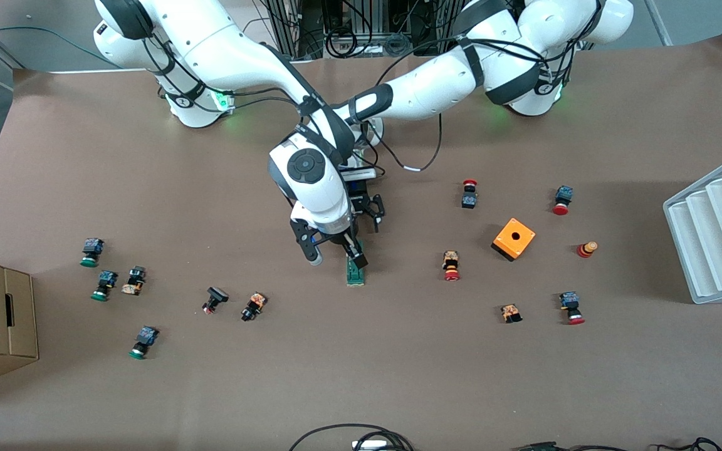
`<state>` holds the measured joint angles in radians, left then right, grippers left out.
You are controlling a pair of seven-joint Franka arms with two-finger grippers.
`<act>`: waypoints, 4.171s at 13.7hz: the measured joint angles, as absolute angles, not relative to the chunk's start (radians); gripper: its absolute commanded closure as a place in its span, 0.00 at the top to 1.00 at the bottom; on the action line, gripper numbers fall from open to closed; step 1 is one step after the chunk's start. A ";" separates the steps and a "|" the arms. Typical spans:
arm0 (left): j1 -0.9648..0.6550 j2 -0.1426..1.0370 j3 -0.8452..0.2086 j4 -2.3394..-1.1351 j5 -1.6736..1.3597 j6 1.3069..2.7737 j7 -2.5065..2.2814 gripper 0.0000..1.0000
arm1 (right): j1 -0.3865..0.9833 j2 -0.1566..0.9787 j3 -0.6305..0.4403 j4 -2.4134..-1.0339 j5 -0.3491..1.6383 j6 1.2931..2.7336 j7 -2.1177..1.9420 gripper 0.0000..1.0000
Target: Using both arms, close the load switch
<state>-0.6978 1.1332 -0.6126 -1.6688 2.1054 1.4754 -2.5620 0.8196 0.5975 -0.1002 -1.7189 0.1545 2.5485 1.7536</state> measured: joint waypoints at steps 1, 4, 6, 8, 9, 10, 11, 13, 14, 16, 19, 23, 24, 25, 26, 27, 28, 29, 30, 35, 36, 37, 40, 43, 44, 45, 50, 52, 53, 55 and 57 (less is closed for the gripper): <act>-0.698 1.134 -0.612 -1.667 2.105 1.476 -2.558 1.00 | 0.824 0.599 -0.100 -1.728 0.155 2.560 1.767 0.82; -0.698 1.135 -0.612 -1.664 2.105 1.476 -2.535 1.00 | 0.829 0.600 -0.102 -1.746 0.155 2.596 1.787 0.79; -0.698 1.136 -0.612 -1.655 2.106 1.482 -2.520 1.00 | 0.831 0.604 -0.102 -1.755 0.155 2.618 1.800 0.77; -0.698 1.138 -0.612 -1.640 2.106 1.511 -2.506 1.00 | 0.844 0.608 -0.102 -1.778 0.155 2.655 1.811 0.76; -0.698 1.140 -0.612 -1.632 2.106 1.521 -2.493 1.00 | 0.853 0.609 -0.102 -1.798 0.155 2.680 1.817 0.75; -0.699 1.144 -0.612 -1.624 2.106 1.525 -2.485 1.00 | 0.859 0.609 -0.102 -1.815 0.155 2.696 1.823 0.74; -0.700 1.148 -0.612 -1.615 2.106 1.526 -2.481 1.00 | 0.862 0.610 -0.102 -1.827 0.155 2.704 1.824 0.73; -0.701 1.154 -0.612 -1.603 2.106 1.529 -2.478 0.99 | 0.863 0.610 -0.103 -1.838 0.155 2.707 1.825 0.73; -0.701 1.155 -0.612 -1.601 2.106 1.529 -2.478 0.90 | 0.863 0.610 -0.105 -1.838 0.155 2.707 1.825 0.73; -0.701 1.156 -0.612 -1.599 2.106 1.529 -2.478 0.78 | 0.863 0.610 -0.105 -1.838 0.155 2.707 1.826 0.72; -0.701 1.156 -0.612 -1.596 2.106 1.529 -2.477 0.63 | 0.864 0.613 -0.105 -1.838 0.155 2.707 1.826 0.71; -0.701 1.156 -0.612 -1.593 2.106 1.530 -2.478 0.56 | 0.874 0.622 -0.104 -1.838 0.175 2.710 1.827 0.70; -0.701 1.156 -0.612 -1.593 2.106 1.530 -2.478 0.50 | 0.874 0.622 -0.105 -1.838 0.177 2.716 1.827 0.70; -0.701 1.156 -0.612 -1.593 2.106 1.530 -2.479 0.50 | 0.874 0.622 -0.106 -1.838 0.180 2.722 1.828 0.65; -0.702 1.156 -0.613 -1.592 2.107 1.534 -2.479 0.50 | 0.874 0.624 -0.109 -1.838 0.185 2.726 1.828 0.64; -0.702 1.156 -0.613 -1.592 2.107 1.535 -2.479 0.50 | 0.874 0.626 -0.113 -1.838 0.190 2.731 1.828 0.64; -0.702 1.156 -0.613 -1.592 2.107 1.535 -2.479 0.50 | 0.874 0.629 -0.117 -1.838 0.192 2.736 1.828 0.64; -0.702 1.156 -0.613 -1.592 2.107 1.535 -2.479 0.50 | 0.874 0.632 -0.119 -1.838 0.193 2.741 1.828 0.63; -0.702 1.156 -0.613 -1.592 2.107 1.535 -2.479 0.50 | 0.874 0.634 -0.120 -1.838 0.193 2.745 1.828 0.62; -0.702 1.156 -0.613 -1.592 2.107 1.535 -2.479 0.51 | 0.874 0.646 -0.122 -1.835 0.195 2.765 1.828 0.51; -0.702 1.156 -0.613 -1.592 2.107 1.535 -2.479 0.51 | 0.874 0.648 -0.123 -1.835 0.195 2.771 1.829 0.51; -0.702 1.156 -0.613 -1.592 2.107 1.535 -2.479 0.51 | 0.874 0.650 -0.126 -1.835 0.195 2.777 1.829 0.50; -0.702 1.157 -0.613 -1.591 2.107 1.534 -2.479 0.51 | 0.874 0.655 -0.128 -1.834 0.195 2.779 1.829 0.48; -0.702 1.157 -0.613 -1.591 2.107 1.534 -2.479 0.51 | 0.875 0.655 -0.130 -1.833 0.201 2.777 1.831 0.47; -0.702 1.157 -0.613 -1.591 2.107 1.534 -2.479 0.51 | 0.876 0.655 -0.132 -1.832 0.216 2.775 1.831 0.44; -0.702 1.157 -0.613 -1.591 2.107 1.534 -2.479 0.51 | 0.876 0.654 -0.133 -1.831 0.228 2.773 1.831 0.43; -0.702 1.157 -0.613 -1.591 2.107 1.534 -2.479 0.51 | 0.877 0.644 -0.137 -1.826 0.238 2.751 1.831 0.43; -0.702 1.157 -0.613 -1.591 2.107 1.534 -2.479 0.51 | 0.877 0.641 -0.140 -1.816 0.239 2.735 1.831 0.43; -0.702 1.157 -0.613 -1.591 2.107 1.534 -2.479 0.51 | 0.877 0.639 -0.142 -1.810 0.240 2.727 1.832 0.43; -0.702 1.157 -0.613 -1.591 2.107 1.534 -2.479 0.51 | 0.877 0.631 -0.151 -1.798 0.242 2.724 1.832 0.42; -0.702 1.157 -0.613 -1.591 2.107 1.534 -2.479 0.51 | 0.873 0.633 -0.161 -1.778 0.242 2.729 1.832 0.40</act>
<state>-0.7019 1.1568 -0.6127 -1.5913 2.1071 1.5344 -2.4792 0.8729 0.6335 -0.1611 -1.7777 0.2423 2.7290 1.8316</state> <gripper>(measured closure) 0.485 0.581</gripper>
